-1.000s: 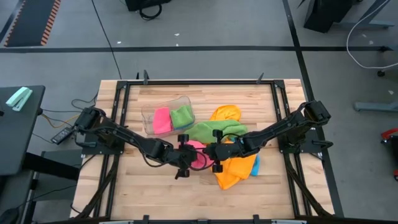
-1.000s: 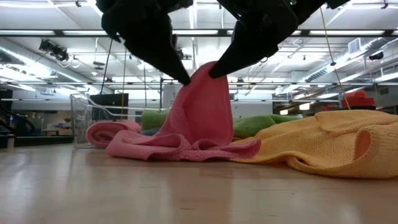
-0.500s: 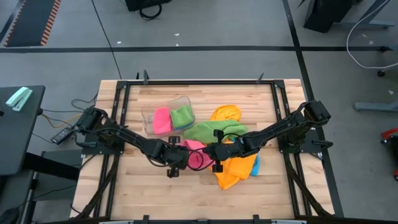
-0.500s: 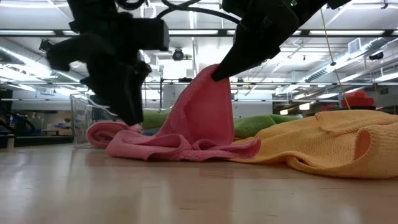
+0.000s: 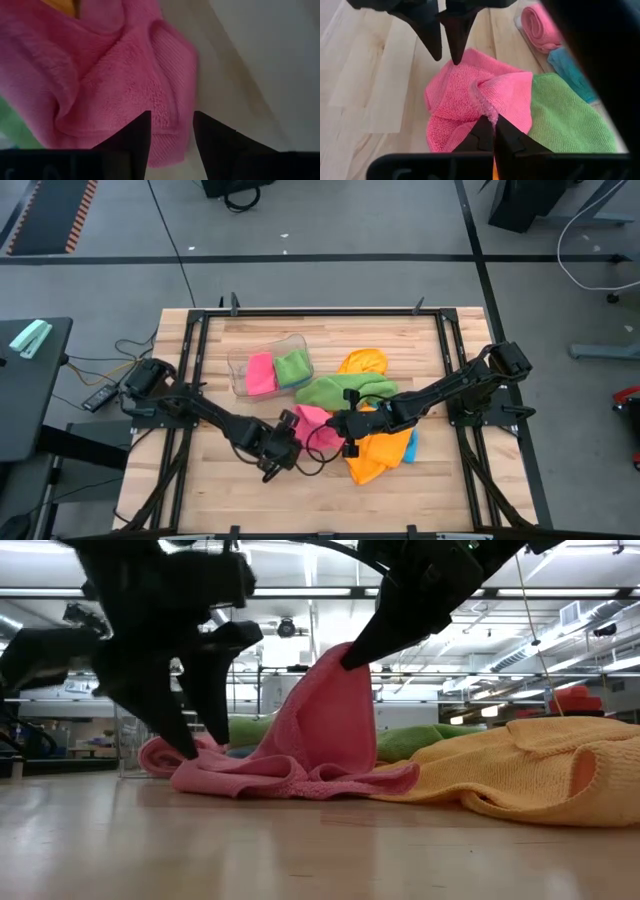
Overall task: Fold microfiber towels
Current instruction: Fold the pink microfiber towel
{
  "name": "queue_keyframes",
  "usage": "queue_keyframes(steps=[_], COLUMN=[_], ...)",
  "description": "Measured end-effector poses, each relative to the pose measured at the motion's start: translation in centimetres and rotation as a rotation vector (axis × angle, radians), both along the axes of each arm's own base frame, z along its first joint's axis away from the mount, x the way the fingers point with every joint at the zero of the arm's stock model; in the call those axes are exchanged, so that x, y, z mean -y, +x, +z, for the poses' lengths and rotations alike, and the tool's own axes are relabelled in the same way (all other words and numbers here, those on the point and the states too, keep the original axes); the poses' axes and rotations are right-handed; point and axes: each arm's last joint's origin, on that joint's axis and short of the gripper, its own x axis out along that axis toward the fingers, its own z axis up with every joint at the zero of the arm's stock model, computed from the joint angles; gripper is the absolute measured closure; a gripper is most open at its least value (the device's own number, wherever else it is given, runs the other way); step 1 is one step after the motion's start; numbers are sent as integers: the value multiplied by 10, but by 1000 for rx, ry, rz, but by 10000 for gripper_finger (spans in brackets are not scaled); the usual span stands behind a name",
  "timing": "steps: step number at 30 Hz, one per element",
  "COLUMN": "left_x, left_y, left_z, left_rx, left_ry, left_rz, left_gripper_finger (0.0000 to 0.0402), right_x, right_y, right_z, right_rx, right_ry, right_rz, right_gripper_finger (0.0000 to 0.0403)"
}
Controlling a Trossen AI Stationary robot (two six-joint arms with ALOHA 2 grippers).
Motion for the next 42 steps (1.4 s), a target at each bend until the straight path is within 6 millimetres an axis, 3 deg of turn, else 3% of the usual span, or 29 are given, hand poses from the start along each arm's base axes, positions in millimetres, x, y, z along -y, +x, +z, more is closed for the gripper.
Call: queue_keyframes(steps=[7,24,29,36,42], left_x=[4,2,-3,7,8], left_y=[-9,-8,-16,-17,-18], left_z=[-7,-7,-19,-24,-23], left_rx=[-14,-42,-74,13,45], left_ry=[188,243,272,296,332], left_rz=[-150,-227,-269,-330,-262], left_gripper_finger=[257,289,284,291,313], right_x=[0,0,0,0,0], right_y=[0,0,0,0,0], right_z=[0,0,0,0,0], right_rx=[4,2,2,2,2], right_ry=[2,1,2,2,2], right_rz=[-1,-1,-1,-1,-1], right_gripper_finger=[403,403,402,402,402])
